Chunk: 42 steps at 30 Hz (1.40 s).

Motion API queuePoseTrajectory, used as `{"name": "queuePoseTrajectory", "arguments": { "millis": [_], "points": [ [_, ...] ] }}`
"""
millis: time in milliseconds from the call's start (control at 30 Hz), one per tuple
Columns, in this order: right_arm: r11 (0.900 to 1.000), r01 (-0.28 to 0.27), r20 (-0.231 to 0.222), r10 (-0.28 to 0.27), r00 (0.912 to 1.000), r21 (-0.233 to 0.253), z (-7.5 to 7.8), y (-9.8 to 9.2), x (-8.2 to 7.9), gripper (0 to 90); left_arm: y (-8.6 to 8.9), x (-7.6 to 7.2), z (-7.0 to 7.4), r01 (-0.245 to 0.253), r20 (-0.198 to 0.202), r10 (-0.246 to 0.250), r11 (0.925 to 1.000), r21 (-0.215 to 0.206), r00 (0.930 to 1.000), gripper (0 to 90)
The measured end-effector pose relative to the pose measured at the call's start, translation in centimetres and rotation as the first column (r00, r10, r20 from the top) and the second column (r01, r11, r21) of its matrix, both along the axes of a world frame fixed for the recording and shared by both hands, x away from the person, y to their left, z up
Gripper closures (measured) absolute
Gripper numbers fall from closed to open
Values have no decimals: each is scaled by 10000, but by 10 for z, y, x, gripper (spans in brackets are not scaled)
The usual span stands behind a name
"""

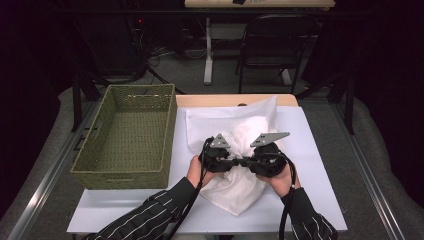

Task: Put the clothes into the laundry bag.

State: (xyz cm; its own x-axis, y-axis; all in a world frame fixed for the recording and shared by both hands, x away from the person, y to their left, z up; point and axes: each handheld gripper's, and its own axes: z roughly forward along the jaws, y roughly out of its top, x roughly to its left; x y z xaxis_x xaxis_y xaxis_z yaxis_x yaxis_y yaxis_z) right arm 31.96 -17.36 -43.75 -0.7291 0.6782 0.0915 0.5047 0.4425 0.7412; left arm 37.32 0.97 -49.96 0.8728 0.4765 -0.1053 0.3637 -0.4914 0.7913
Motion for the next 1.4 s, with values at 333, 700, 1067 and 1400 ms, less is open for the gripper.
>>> {"name": "queuePoseTrajectory", "arguments": {
  "millis": [333, 700, 1067, 1400],
  "points": [
    [9999, 94, -181, -94, 9998, -53, 0, -2, 0, 887, -5, 11, -8, -2, -246, -8, 9992, -390, 9997, 642],
    [9895, 1188, 13, -1191, 9929, -828, -11, -13, 7, 877, 21, -6, 9, 210, -51, -206, 9946, 1015, 9998, 187],
    [9907, 1118, -118, -1130, 9935, -771, -11, -12, 8, 846, 15, 20, -12, -756, -1129, 934, 9853, 1534, 9892, 4],
    [9901, 1310, 168, -1303, 9913, -504, -10, -6, 11, 855, 7, 21, -24, 253, -1636, -301, 9992, -314, 9861, 608]
  ]
}}
